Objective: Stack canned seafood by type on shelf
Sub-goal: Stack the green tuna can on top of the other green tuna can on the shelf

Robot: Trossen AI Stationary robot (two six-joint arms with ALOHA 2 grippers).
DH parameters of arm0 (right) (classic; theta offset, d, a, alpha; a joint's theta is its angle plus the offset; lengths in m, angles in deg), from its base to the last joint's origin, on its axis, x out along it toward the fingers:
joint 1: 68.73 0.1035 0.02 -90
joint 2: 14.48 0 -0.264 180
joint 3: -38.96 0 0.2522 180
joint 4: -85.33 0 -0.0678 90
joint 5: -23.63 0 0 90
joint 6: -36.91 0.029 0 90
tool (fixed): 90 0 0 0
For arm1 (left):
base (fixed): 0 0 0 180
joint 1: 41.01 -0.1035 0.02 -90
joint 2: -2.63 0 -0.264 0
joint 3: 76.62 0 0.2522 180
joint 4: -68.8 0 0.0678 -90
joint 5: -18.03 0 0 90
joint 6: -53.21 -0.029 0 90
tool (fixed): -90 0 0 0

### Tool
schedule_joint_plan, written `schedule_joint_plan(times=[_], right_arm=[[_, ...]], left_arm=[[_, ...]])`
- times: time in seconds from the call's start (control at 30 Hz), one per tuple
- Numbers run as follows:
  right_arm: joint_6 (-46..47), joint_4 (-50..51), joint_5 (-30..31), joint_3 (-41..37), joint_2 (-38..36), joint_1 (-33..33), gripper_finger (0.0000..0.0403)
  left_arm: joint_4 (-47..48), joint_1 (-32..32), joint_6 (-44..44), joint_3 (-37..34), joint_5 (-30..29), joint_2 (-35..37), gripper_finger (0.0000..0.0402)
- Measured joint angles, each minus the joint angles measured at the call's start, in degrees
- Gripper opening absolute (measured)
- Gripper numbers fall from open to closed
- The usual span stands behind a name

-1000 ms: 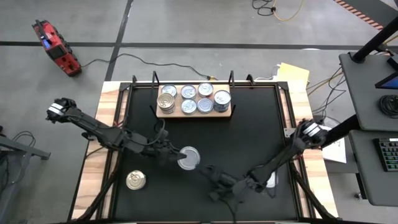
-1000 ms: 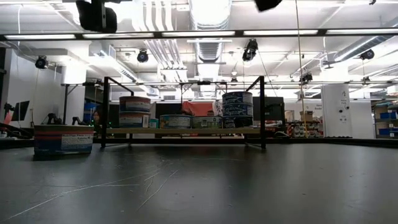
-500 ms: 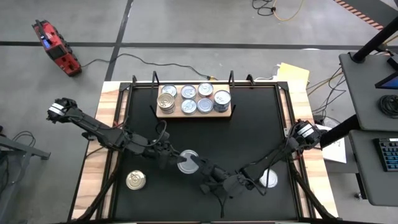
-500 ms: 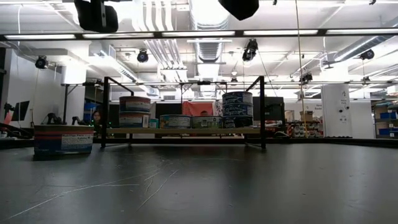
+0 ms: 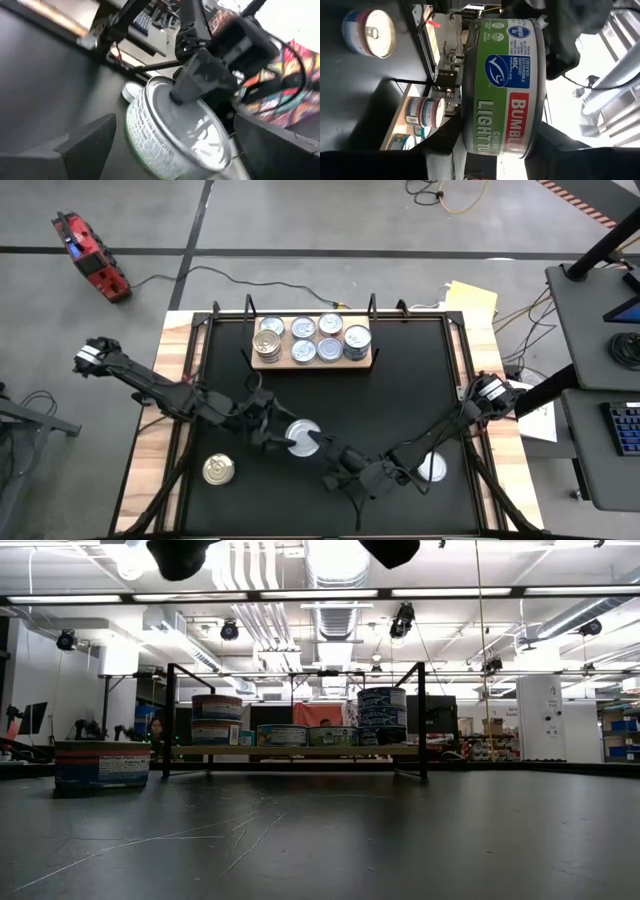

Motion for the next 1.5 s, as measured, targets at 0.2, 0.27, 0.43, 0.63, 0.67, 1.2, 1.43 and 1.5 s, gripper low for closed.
schedule_joint_plan(times=[0.2,0.27,0.43,0.63,0.67,1.2,1.43,1.5], right_arm=[[2.32,-0.22,2.36,-1.3,-3.26,-1.72,0.013],[3.86,-0.15,2.34,-2.44,-4.81,-2.67,0.013],[13.73,2.47,2.25,-4.42,-7.91,-6.8,0.013],[38.96,22.1,-2.02,-4.59,-9.59,-15.09,0.013],[43.84,26.24,-3.9,-4.11,-9.59,-16.65,0.013],[74.57,67.23,-28.8,10.92,-7.82,-34.03,0.013],[76.3,69.18,-31.01,10.67,-7.82,-34.75,0.013],[76.35,68.36,-31.09,10.66,-7.82,-34.75,0.013]], left_arm=[[5.53,-0.96,-16.19,0.04,-1.86,3.84,0.0375],[11.17,-1.02,-20.63,0.04,-4.98,5.69,0.0368],[24.34,-0.92,-25.96,0.04,-17.0,10.43,0.0353],[33.77,-0.93,-26.92,0.04,-22.47,12.04,0.0342],[34.44,-0.96,-26.92,0.04,-22.68,11.92,0.0341],[41.36,-1.09,-21.66,-0.07,-38.94,9.17,0.0338],[42.57,-1.13,-20.79,-0.09,-40.34,9.35,0.0338],[42.59,-1.13,-20.7,-0.09,-40.36,9.25,0.0338]])
